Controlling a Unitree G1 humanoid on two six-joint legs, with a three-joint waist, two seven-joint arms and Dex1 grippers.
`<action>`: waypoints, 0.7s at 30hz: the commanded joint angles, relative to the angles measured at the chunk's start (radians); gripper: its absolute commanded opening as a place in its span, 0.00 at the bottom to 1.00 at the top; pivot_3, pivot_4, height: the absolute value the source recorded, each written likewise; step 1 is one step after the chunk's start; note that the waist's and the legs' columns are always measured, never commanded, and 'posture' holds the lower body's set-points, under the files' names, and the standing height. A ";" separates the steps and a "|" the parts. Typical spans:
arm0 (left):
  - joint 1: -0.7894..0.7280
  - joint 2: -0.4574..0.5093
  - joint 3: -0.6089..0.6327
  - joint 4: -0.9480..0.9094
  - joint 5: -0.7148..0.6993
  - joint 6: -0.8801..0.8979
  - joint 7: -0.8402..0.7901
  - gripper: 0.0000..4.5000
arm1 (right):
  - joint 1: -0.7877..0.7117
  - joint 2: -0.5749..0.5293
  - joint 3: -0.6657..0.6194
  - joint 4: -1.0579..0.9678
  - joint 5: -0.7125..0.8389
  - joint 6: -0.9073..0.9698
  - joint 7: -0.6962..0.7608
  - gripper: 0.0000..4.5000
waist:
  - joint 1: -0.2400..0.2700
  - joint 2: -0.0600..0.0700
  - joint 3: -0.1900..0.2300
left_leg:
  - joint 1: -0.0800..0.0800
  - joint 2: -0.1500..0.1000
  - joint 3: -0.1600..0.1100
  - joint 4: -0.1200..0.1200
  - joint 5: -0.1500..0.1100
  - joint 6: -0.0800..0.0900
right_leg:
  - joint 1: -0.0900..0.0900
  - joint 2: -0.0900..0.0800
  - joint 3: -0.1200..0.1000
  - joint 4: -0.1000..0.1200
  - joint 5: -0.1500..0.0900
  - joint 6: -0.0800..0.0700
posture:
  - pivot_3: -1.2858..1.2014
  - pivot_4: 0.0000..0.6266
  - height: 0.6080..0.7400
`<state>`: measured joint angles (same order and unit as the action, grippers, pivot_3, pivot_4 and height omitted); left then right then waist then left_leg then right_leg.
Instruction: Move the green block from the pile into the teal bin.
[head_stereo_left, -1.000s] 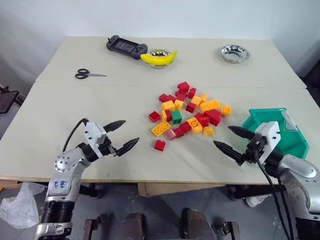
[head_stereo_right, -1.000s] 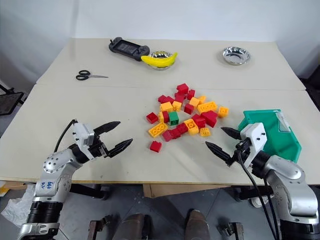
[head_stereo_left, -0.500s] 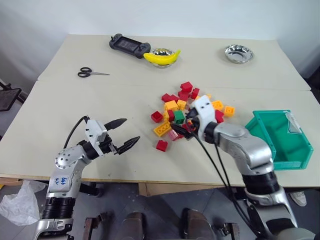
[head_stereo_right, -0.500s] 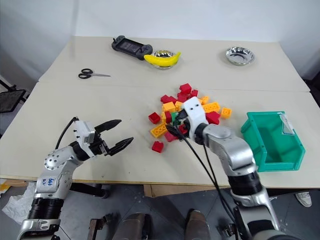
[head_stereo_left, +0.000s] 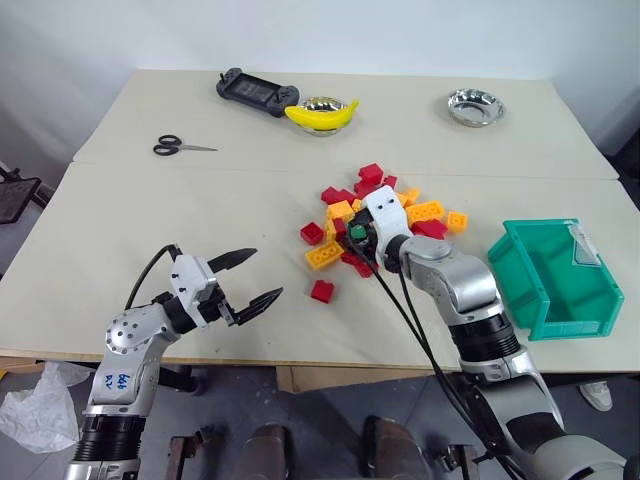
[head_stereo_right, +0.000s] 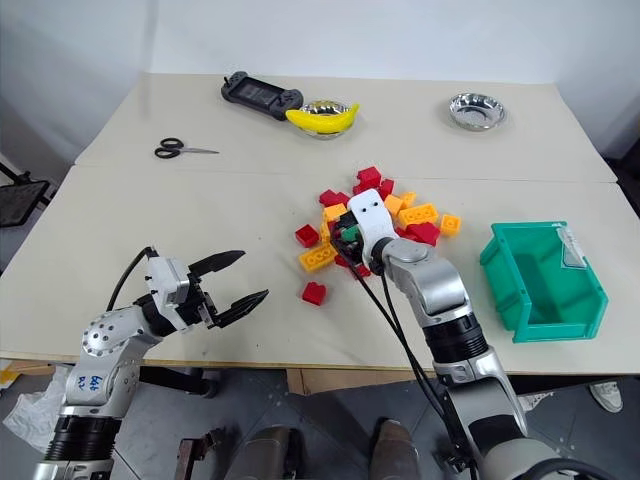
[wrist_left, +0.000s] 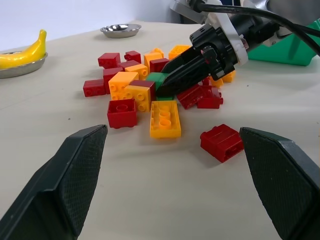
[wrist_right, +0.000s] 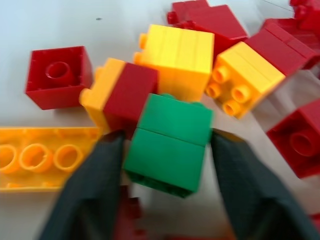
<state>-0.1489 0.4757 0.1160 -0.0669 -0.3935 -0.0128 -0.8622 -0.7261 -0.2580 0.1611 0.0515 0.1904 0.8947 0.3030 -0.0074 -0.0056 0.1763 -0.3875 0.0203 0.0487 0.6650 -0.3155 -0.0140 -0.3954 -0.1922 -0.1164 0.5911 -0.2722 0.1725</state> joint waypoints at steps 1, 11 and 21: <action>-0.010 0.007 0.000 -0.045 -0.015 -0.009 -0.011 1.00 | -0.010 -0.007 -0.026 -0.030 0.000 0.017 0.008 0.32 | 0.000 0.000 0.000 | 0.000 0.000 0.000 0.000 0.000 0.000 | 0.000 0.000 0.000 0.000 0.000 0.000 | 0.52 0.24 1.00; -0.127 -0.065 -0.087 -0.061 -0.076 0.074 -0.041 1.00 | 0.205 -0.134 -0.219 -0.294 0.131 -0.215 0.217 0.32 | 0.007 0.000 0.000 | -0.001 0.000 0.000 -0.001 0.000 0.000 | 0.000 0.000 0.000 -0.001 0.000 0.000 | 0.52 0.24 1.00; -0.258 -0.168 -0.184 0.042 -0.077 0.075 -0.135 1.00 | 0.593 -0.299 -0.762 -0.604 0.220 -0.265 0.189 0.32 | 0.025 0.000 0.000 | 0.000 0.000 0.001 -0.001 0.000 0.000 | 0.001 0.000 0.000 -0.002 0.000 0.000 | 0.52 0.24 1.00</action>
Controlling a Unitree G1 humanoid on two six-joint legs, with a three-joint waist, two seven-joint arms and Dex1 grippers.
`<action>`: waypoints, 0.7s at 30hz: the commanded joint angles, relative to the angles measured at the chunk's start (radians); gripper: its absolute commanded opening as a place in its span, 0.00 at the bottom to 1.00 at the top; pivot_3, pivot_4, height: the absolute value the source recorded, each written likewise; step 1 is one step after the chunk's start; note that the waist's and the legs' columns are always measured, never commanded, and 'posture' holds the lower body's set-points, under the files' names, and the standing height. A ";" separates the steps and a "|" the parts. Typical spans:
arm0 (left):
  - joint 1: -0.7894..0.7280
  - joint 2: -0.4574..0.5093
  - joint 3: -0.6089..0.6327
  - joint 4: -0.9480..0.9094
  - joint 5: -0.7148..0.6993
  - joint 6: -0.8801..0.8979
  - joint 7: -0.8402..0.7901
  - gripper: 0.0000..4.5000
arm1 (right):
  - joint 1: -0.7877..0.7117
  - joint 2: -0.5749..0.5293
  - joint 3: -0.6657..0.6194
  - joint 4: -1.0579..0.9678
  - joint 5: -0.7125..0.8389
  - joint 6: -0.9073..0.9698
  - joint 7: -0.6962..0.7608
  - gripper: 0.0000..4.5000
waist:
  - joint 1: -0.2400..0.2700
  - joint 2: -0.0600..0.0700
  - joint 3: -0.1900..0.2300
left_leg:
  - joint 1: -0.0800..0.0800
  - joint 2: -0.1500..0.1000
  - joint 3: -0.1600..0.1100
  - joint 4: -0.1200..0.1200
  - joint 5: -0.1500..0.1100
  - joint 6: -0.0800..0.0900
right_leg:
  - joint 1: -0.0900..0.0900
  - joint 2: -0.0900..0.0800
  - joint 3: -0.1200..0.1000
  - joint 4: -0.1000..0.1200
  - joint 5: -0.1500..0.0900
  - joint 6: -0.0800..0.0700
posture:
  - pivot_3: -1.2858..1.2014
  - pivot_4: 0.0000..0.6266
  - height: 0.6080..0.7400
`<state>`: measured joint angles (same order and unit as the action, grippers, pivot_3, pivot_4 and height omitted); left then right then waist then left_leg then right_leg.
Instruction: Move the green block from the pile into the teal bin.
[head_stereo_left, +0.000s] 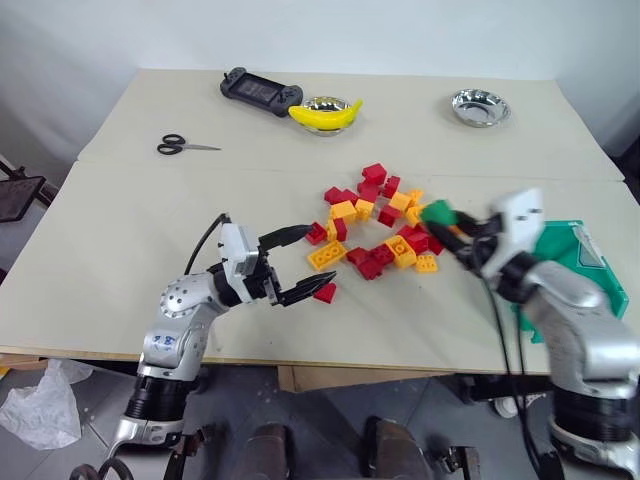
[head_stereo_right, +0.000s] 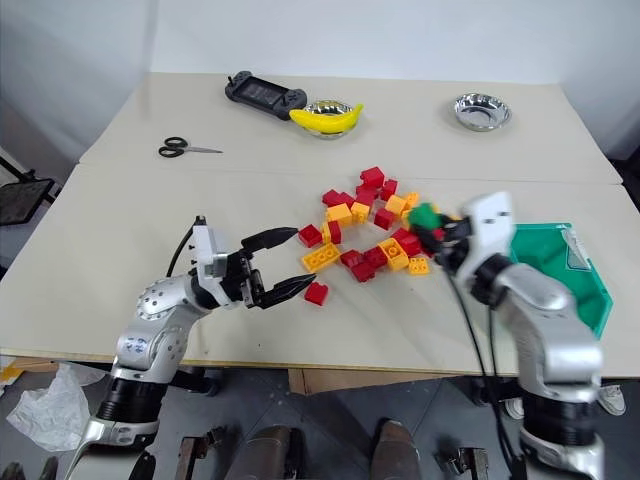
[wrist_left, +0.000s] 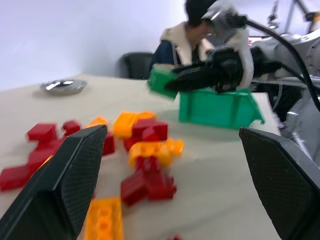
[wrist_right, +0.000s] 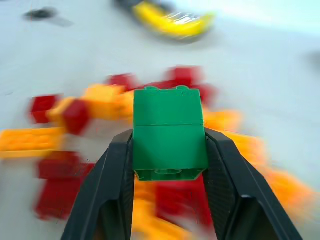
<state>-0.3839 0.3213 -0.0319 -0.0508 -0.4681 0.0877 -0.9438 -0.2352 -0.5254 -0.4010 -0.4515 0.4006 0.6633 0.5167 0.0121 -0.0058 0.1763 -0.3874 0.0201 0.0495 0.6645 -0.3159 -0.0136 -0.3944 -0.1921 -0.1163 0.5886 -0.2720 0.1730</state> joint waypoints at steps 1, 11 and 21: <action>-0.035 -0.020 -0.048 0.044 0.006 -0.040 -0.073 1.00 | 0.148 -0.036 -0.264 -0.116 0.009 -0.046 -0.030 0.32 | 0.012 0.000 0.000 | 0.000 0.000 0.000 0.000 0.000 0.000 | 0.000 0.000 0.000 0.000 0.000 0.000 | 0.52 0.24 1.00; -0.126 -0.080 -0.124 0.171 0.039 -0.112 -0.190 1.00 | 0.415 -0.046 -0.425 -0.066 0.040 -0.099 0.014 0.32 | 0.010 0.001 0.000 | 0.002 0.000 0.001 0.001 0.000 0.000 | 0.002 0.000 0.001 0.000 0.000 0.000 | 0.52 0.24 1.00; -0.093 -0.017 -0.065 0.192 0.077 -0.138 -0.143 1.00 | 0.379 -0.109 -0.375 0.026 0.066 -0.125 0.048 0.91 | 0.013 0.001 -0.001 | 0.002 0.000 0.001 0.002 0.000 0.001 | 0.002 0.000 0.002 0.000 0.000 0.000 | 0.52 0.24 1.00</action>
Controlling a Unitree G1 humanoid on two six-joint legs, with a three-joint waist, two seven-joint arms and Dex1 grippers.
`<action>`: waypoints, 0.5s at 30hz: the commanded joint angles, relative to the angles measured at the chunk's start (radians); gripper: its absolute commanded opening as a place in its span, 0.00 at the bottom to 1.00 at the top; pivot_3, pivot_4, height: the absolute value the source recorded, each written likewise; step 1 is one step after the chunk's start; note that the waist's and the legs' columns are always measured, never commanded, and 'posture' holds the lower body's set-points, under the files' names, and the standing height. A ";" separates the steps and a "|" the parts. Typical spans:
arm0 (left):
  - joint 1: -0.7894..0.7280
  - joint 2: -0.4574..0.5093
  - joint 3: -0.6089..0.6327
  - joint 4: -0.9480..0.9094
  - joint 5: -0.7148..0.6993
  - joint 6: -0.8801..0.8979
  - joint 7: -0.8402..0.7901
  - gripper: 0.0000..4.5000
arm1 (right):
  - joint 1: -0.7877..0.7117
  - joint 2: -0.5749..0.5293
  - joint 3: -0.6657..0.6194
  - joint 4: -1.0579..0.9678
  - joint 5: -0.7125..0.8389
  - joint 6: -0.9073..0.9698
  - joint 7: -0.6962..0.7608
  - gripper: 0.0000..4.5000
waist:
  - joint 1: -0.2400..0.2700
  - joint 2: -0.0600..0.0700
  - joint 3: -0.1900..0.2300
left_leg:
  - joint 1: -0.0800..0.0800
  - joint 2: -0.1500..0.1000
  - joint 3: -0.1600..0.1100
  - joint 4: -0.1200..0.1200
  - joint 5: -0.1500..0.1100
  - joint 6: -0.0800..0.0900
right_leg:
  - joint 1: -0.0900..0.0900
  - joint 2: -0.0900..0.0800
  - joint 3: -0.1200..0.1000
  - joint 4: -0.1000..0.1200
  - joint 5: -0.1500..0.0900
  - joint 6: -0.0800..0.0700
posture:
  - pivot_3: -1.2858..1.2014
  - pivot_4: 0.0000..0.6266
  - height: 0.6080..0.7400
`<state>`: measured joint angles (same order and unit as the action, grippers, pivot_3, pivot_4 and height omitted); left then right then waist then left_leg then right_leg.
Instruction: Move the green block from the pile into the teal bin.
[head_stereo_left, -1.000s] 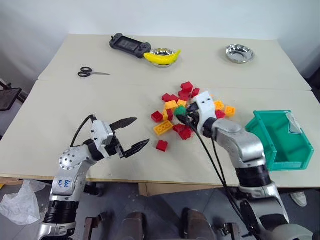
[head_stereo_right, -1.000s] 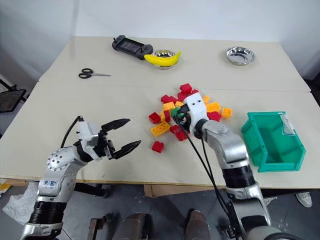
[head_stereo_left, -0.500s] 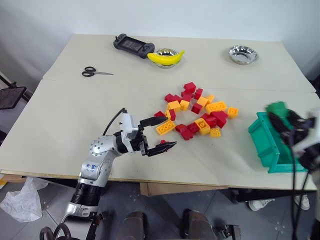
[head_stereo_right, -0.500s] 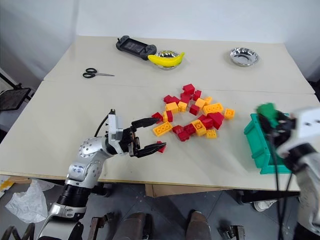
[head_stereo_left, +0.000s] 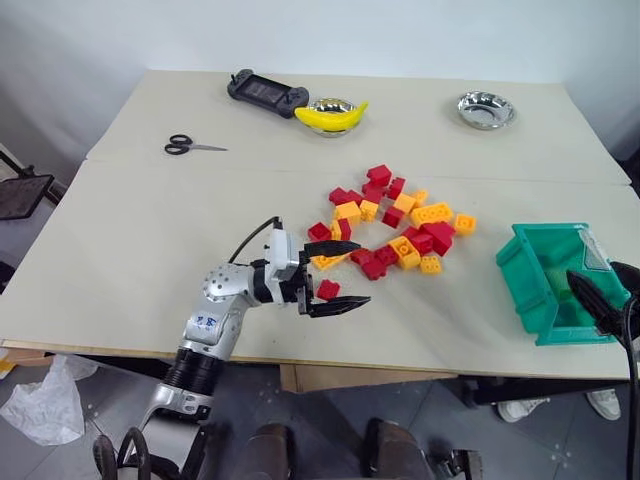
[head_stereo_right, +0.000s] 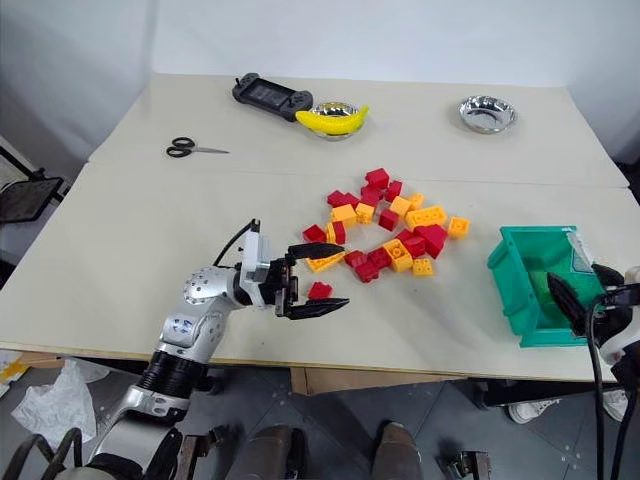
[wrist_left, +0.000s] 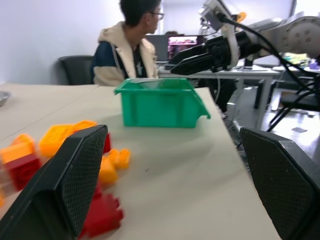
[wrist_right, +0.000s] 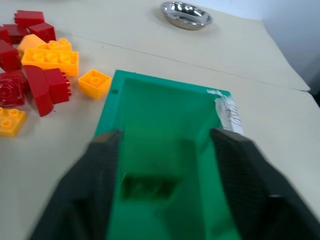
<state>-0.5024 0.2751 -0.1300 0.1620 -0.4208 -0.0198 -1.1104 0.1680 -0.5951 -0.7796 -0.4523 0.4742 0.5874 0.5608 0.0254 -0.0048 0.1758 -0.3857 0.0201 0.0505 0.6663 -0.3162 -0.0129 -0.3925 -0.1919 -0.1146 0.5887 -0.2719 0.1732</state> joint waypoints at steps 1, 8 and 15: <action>0.035 0.040 0.041 -0.020 0.034 -0.038 0.030 1.00 | -0.033 -0.045 0.012 0.034 -0.013 -0.061 0.003 0.98 | -0.001 0.000 0.000 | 0.000 0.000 0.000 0.000 0.000 0.000 | 0.000 0.000 0.000 0.000 0.000 0.000 | 0.52 0.24 1.00; 0.112 0.131 0.167 -0.045 0.055 -0.027 0.160 1.00 | -0.124 -0.003 0.158 -0.026 0.106 -0.264 0.179 0.99 | -0.006 0.000 0.000 | 0.000 0.001 0.000 0.000 0.000 0.000 | 0.000 0.001 0.000 0.001 0.000 0.000 | 0.52 0.24 1.00; 0.291 0.223 0.298 -0.072 0.055 -0.046 0.236 1.00 | -0.062 -0.022 0.402 0.063 0.059 -0.363 0.390 0.99 | 0.002 -0.001 0.000 | 0.000 0.001 0.000 0.000 -0.001 0.000 | 0.000 0.000 -0.001 0.000 0.000 0.000 | 0.52 0.24 1.00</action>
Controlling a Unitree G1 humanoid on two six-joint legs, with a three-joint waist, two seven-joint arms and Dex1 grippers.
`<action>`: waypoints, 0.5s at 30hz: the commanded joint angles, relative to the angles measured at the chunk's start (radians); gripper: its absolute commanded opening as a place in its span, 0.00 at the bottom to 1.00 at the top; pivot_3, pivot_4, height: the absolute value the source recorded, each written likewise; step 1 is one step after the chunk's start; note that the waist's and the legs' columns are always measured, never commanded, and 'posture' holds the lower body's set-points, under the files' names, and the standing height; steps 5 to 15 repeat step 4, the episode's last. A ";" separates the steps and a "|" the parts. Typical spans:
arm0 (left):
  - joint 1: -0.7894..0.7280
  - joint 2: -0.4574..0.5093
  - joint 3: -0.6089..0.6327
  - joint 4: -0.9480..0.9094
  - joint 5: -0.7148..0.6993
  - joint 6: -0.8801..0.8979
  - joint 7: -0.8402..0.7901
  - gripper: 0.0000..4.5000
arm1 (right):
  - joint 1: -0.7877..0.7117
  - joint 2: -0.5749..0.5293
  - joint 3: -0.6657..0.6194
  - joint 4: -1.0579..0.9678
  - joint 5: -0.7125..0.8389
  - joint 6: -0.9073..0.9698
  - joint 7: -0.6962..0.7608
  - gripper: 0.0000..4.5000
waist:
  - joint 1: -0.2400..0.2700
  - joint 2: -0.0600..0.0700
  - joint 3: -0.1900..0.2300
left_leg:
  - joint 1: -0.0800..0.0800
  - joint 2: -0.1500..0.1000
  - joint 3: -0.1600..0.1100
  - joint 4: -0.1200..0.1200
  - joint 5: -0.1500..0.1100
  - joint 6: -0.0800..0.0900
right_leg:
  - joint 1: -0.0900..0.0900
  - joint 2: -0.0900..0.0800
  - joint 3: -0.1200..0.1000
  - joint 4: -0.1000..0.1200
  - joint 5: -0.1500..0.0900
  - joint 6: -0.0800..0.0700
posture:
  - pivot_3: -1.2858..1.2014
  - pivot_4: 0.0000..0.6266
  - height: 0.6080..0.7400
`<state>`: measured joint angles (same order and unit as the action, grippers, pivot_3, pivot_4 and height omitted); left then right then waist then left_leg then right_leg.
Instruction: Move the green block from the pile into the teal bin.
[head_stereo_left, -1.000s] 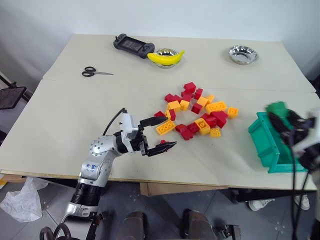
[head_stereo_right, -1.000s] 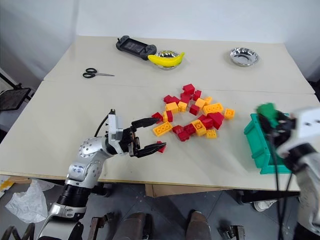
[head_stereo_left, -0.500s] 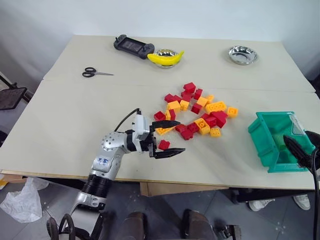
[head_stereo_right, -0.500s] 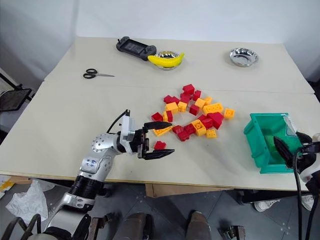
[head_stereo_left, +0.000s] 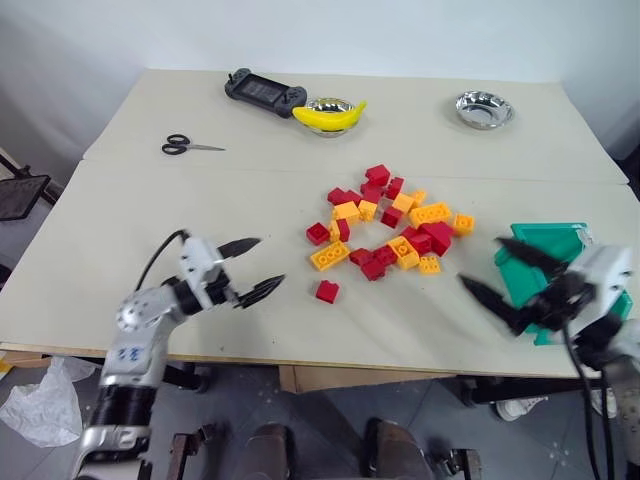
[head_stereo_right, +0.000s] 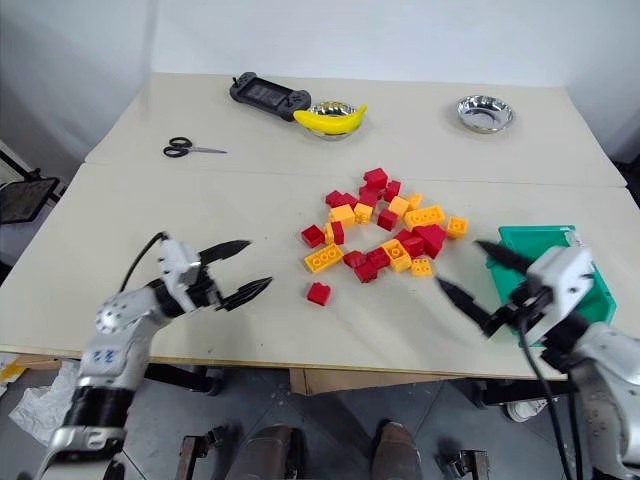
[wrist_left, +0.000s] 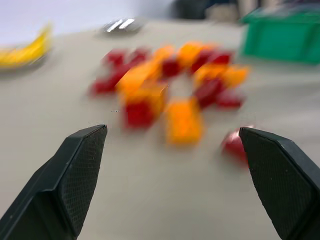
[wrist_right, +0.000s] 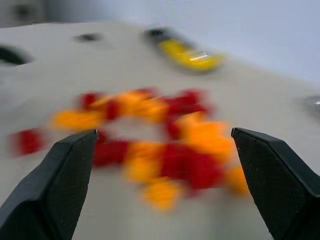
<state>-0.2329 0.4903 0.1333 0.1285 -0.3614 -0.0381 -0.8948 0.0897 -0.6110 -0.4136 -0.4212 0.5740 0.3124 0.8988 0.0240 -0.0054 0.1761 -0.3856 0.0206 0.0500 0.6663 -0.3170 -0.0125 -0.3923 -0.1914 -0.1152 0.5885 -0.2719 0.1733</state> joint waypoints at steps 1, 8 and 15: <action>0.040 0.009 0.049 -0.054 -0.008 -0.023 0.037 1.00 | 0.035 -0.008 0.064 0.056 -0.069 -0.126 0.078 0.99 | 0.006 0.000 0.000 | 0.000 0.000 0.000 0.001 0.000 0.000 | 0.000 0.000 0.000 0.000 0.000 0.000 | 0.52 0.24 1.00; 0.110 0.010 0.079 -0.121 -0.004 -0.018 0.081 1.00 | 0.074 0.032 0.106 0.119 -0.099 -0.203 0.088 0.99 | 0.006 0.000 0.000 | 0.000 0.000 -0.001 0.001 0.000 0.000 | 0.001 0.000 0.000 0.000 0.000 0.000 | 0.52 0.24 1.00; 0.110 0.010 0.079 -0.121 -0.004 -0.018 0.081 1.00 | 0.074 0.032 0.106 0.119 -0.099 -0.203 0.088 0.99 | 0.006 0.000 0.000 | 0.000 0.000 -0.001 0.001 0.000 0.000 | 0.001 0.000 0.000 0.000 0.000 0.000 | 0.52 0.24 1.00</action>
